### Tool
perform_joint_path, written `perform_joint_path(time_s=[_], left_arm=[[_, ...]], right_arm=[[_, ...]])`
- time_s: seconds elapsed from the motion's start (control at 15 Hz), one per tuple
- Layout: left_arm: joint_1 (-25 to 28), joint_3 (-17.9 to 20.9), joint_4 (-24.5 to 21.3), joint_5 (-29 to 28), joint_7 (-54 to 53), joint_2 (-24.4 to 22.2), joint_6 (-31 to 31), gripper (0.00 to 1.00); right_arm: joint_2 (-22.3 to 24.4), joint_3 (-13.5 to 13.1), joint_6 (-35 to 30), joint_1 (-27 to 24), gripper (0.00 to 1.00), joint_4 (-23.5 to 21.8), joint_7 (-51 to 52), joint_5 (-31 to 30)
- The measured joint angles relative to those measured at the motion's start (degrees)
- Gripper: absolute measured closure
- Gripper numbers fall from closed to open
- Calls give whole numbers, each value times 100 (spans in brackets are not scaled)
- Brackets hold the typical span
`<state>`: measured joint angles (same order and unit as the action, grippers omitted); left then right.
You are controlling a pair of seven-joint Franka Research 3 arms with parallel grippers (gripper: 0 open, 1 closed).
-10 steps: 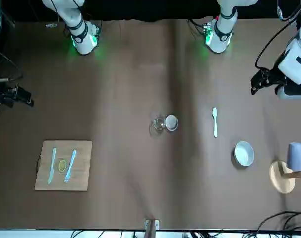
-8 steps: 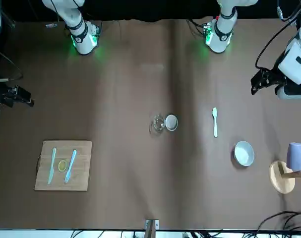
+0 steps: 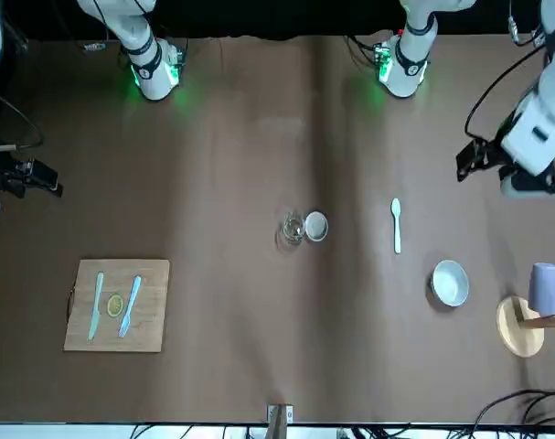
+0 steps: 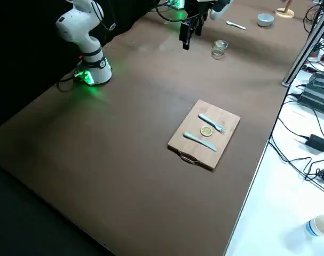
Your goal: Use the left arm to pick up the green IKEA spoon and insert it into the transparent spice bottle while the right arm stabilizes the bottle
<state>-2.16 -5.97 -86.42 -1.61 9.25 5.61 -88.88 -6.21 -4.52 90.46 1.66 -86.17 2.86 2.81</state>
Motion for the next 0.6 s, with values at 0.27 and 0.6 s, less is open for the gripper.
perform_joint_path(time_s=[0.27,0.6], left_arm=[[121,15,-421,0,111,594,-455,0],[141,8,-1739,0,111,795,-2304,0]], right_arm=[[-109,23,22,279,0,-43,1,0],[-647,41,104,917,0,-70,-3,1]])
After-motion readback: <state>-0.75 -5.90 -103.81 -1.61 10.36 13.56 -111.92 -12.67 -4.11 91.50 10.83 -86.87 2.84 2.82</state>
